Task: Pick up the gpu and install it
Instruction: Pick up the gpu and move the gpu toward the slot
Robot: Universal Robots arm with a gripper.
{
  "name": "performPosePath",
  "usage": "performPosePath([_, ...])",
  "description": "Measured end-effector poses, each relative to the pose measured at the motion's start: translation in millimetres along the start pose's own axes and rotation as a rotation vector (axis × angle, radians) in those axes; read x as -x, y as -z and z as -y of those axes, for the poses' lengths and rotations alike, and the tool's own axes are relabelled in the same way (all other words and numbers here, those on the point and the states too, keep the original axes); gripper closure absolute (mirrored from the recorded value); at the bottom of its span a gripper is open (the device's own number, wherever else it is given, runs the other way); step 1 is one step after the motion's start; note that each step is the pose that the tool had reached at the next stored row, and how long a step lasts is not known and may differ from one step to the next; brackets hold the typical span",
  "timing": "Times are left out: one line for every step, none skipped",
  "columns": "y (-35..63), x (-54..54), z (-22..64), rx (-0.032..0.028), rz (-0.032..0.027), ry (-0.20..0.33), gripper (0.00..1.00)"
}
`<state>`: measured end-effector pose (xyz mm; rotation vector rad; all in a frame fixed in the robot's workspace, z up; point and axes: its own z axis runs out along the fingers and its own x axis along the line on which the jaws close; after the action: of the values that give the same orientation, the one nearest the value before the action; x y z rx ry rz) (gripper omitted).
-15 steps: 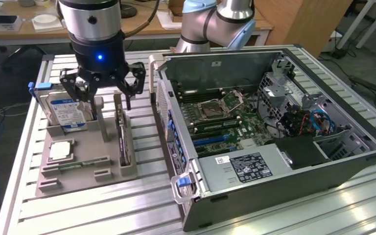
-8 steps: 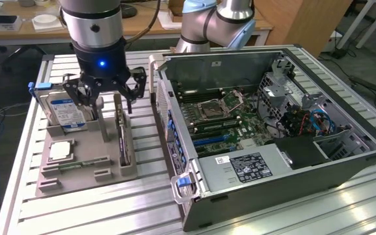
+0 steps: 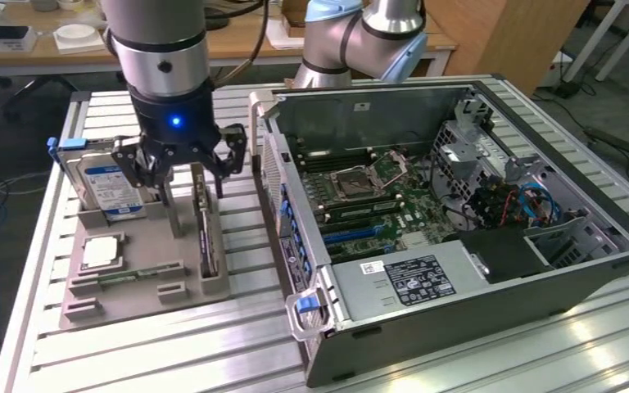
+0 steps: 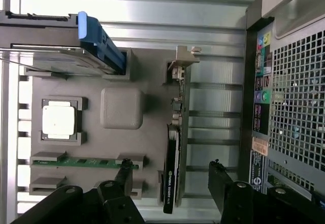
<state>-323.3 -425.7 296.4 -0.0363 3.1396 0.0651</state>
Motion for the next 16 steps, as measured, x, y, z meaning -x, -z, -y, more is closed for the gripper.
performPosePath([-1.8, 0.2, 0.1, -0.0013, -0.0001, 0.0, 0.29])
performPosePath([-3.7, 0.5, 0.2, -0.0026, -0.0001, 0.0, 0.29])
performPosePath([-5.5, 0.7, 0.3, -0.0031, -0.0002, 0.0, 0.29])
performPosePath([-7.3, 0.9, 0.4, -0.0032, -0.0003, 0.0, 0.29])
performPosePath([-9.1, 1.2, 0.5, -0.0032, -0.0002, 0.0, 0.29])
performPosePath([-10.9, 1.4, 0.5, -0.0031, -0.0001, 0.0, 0.29])
performPosePath([-12.7, 1.6, 0.6, -0.0032, -0.0001, 0.0, 0.29])
performPosePath([-14.7, 1.7, 0.6, -0.0032, -0.0002, 0.0, 0.29])
performPosePath([-16.5, 1.7, 0.7, -0.0032, -0.0002, 0.0, 0.29])
performPosePath([-18.3, 1.8, 0.8, -0.0032, -0.0001, 0.0, 0.29])
performPosePath([-20.0, 1.9, 0.9, -0.0032, -0.0002, 0.0, 0.29])
performPosePath([-21.8, 1.9, 1.0, -0.0033, -0.0002, 0.0, 0.29])
performPosePath([-23.6, 1.9, 1.1, -0.0032, -0.0002, 0.0, 0.29])
performPosePath([-25.5, 1.9, 1.1, -0.0032, -0.0001, 0.0, 0.29])
performPosePath([-27.2, 2.0, 1.2, -0.0032, -0.0002, 0.0, 0.29])
performPosePath([-29.1, 2.1, 1.3, -0.0032, -0.0002, 0.0, 0.29])
